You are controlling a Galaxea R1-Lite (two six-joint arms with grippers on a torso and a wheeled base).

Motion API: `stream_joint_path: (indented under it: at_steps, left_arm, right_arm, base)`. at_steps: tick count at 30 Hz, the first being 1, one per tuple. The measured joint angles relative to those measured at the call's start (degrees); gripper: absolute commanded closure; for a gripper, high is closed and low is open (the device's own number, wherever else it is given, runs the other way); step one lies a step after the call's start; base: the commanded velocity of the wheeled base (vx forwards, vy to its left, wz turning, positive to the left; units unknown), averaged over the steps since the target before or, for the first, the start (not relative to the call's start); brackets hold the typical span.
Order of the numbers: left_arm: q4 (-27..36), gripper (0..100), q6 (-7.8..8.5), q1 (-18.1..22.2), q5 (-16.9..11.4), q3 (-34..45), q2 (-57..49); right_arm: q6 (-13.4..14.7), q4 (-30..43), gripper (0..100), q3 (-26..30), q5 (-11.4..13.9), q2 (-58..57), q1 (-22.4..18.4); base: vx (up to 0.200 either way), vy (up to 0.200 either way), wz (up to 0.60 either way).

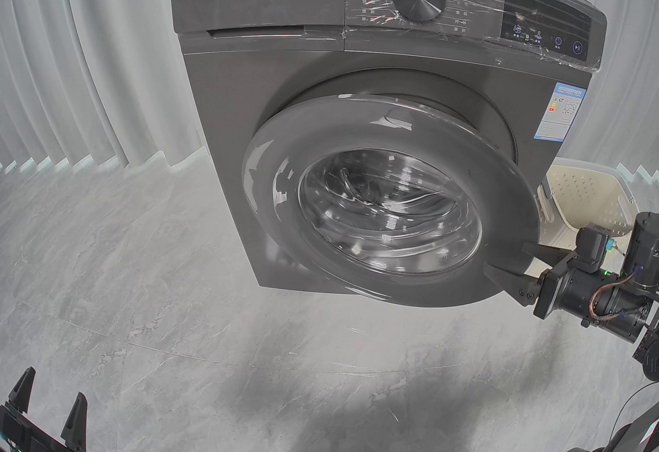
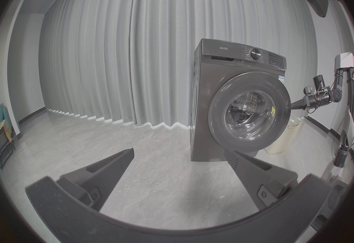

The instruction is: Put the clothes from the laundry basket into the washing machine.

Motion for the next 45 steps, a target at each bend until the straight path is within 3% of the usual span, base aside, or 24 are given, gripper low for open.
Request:
stream_joint_path:
  at_steps: [6,13,19,24,28,36,45]
  left_arm:
    - [0.07,0,0.06,0.00,-0.02,0.00,0.00]
    - [0.05,0,0.52,0.00,-0.05,0.00,0.00]
    - [0.07,0,0.57,0.00,-0.05,0.00,0.00]
    - [0.07,0,0.68,0.00,-0.02,0.00,0.00]
    - [0.05,0,0.61,0.00,-0.02,0.00,0.00]
    - [0.05,0,0.55,0.00,-0.02,0.00,0.00]
    - [0.07,0,0.66,0.00,-0.05,0.00,0.00]
  right_arm:
    - [-0.24,-0.91,0,4.00,0.60,0.56,1.82]
    - [-0.35,-1.05,0,8.48,2.93,-0.18,7.61]
    - [0.09,-1.12,0,9.73,3.80,-1.05,12.53]
    - [2.36,-1.18,0,8.37,3.54,-0.99,14.52]
    - [4.11,-1.18,0,6.21,3.43,-0.72,14.88]
    - [4.30,-1.18,0,3.17,2.60,-0.18,14.34]
    - [4.33,-1.27,0,-0.55,-0.20,0.11,9.26]
  base:
    - [0.000,-0.133,0.00]
    - [0.000,0.000,0.00]
    - [0.200,0.000,0.00]
    - [0.120,0.000,0.00]
    - [0.000,0.000,0.00]
    - [0.000,-0.150,0.00]
    - [0.000,0.000,0.00]
